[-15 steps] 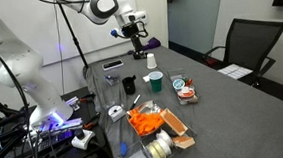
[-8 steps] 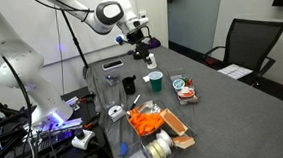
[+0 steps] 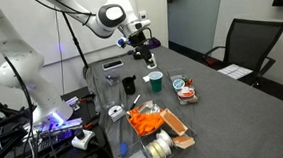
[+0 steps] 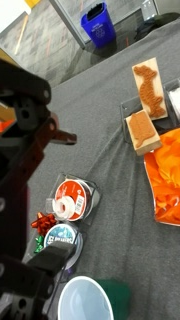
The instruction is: Put the orange wooden rectangular block in the green cup
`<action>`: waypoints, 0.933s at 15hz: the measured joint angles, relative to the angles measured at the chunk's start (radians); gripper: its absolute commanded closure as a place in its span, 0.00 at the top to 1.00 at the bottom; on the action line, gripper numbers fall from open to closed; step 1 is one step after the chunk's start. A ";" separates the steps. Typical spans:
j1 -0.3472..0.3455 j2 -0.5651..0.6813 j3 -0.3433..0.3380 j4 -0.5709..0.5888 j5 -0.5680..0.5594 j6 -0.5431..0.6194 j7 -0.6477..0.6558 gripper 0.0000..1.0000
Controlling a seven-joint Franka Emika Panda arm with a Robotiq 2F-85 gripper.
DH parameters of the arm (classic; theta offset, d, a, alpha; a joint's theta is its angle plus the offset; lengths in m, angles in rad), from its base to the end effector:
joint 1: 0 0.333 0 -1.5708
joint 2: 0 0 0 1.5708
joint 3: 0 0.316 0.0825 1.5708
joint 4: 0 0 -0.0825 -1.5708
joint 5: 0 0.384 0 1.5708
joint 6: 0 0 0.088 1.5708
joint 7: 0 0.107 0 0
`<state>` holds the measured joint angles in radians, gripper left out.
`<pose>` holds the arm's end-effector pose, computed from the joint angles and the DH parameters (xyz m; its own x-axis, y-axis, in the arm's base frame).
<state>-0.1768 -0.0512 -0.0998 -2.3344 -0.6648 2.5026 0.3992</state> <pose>0.5004 -0.1378 0.3777 0.9576 -0.1168 0.2633 -0.2167 -0.8945 0.3911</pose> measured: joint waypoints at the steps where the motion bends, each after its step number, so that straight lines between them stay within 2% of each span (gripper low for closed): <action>1: 0.001 0.000 0.000 0.000 0.001 0.000 0.000 1.00; 6: -0.003 0.039 -0.034 0.000 -0.028 0.039 0.028 1.00; 14: -0.007 0.221 -0.140 0.023 -0.166 0.189 0.147 1.00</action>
<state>-0.1833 0.1696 -0.2396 -2.3114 -0.8312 2.6912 0.5463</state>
